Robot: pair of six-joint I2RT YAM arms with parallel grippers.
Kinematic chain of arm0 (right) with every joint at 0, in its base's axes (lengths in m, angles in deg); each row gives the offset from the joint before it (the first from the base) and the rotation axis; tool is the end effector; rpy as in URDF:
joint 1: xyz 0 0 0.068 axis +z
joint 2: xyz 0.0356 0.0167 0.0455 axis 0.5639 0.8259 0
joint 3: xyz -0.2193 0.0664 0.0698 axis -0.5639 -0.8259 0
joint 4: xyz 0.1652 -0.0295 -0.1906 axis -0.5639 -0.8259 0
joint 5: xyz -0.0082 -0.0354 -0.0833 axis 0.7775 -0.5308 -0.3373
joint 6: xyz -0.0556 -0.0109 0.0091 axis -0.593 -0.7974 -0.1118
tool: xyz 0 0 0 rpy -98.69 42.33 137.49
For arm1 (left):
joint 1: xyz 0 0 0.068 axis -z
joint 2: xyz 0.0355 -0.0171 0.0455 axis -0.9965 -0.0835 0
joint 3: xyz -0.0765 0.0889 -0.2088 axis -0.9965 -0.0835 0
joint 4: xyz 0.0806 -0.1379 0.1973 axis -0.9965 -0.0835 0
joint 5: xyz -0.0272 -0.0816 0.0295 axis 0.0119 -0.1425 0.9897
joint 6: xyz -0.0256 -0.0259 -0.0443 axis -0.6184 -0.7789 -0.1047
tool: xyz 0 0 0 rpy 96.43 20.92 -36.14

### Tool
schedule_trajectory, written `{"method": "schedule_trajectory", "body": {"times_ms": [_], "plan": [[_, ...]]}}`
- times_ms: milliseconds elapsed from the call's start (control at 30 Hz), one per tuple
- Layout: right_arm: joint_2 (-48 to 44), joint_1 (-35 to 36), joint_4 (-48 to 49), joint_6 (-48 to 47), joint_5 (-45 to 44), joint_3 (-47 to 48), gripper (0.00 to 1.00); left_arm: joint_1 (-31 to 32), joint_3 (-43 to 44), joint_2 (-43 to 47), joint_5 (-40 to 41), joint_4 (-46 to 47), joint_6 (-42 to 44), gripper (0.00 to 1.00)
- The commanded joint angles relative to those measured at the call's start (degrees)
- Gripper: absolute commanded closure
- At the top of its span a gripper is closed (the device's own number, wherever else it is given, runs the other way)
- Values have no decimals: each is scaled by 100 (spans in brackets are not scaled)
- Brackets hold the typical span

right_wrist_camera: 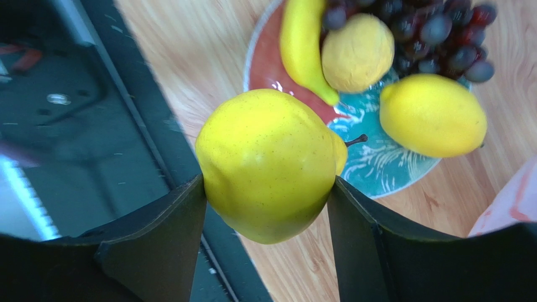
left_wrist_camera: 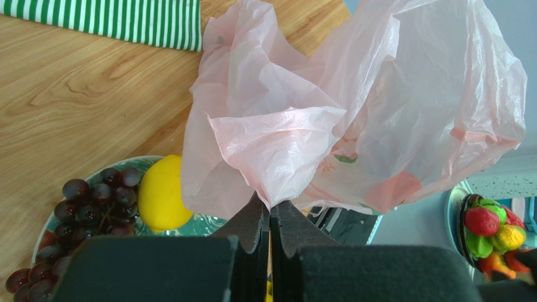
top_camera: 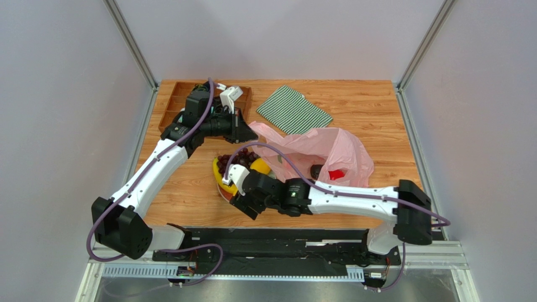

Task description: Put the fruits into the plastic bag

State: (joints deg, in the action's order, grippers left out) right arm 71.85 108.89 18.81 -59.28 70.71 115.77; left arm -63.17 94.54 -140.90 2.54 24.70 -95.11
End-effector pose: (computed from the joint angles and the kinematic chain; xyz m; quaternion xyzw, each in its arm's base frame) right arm 0.0985 0.3237 0.2287 -0.5070 0.7745 0.1502 0.3471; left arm 0.2639 -0.1352 0.3150 0.1836 0.8099 -0.4491 0.3295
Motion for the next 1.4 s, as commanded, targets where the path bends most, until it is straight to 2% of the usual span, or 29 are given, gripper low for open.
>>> {"method": "schedule_trajectory", "body": {"times_ms": [0, 133, 300, 433, 600, 833, 900, 1100, 1233, 1367], "plan": [[-897, -73, 418, -15, 595, 288, 67, 19, 193, 38, -38, 31, 14, 100], [-1845, -486, 620, 397, 1000, 130, 67, 19, 193, 38, -38, 31, 14, 100], [-2734, -1654, 717, 1373, 1668, -353, 68, 19, 193, 64, -47, 31, 14, 100], [-2744, -2112, -132, 1602, 1625, -275, 69, 19, 193, 64, -38, 39, 6, 100], [-2692, -2473, -697, 1892, 1599, -319, 69, 19, 185, 73, -47, 39, 6, 100], [-2375, -2675, -1576, 2042, 843, -249, 70, 19, 185, 73, -47, 48, -3, 100], [-2419, -2684, -1568, 1981, 1061, -170, 71, 19, 176, 73, -38, 48, -3, 100], [-3191, -2518, -418, 1761, 2168, -397, 73, 19, 185, 64, -47, 48, -3, 100], [-3263, -2210, -223, 1647, 2258, -354, 74, 19, 176, 47, -38, 48, -3, 100], [-2834, -2069, -451, 1751, 2188, -293, 75, 19, 176, 29, -38, 57, -3, 100]]}}
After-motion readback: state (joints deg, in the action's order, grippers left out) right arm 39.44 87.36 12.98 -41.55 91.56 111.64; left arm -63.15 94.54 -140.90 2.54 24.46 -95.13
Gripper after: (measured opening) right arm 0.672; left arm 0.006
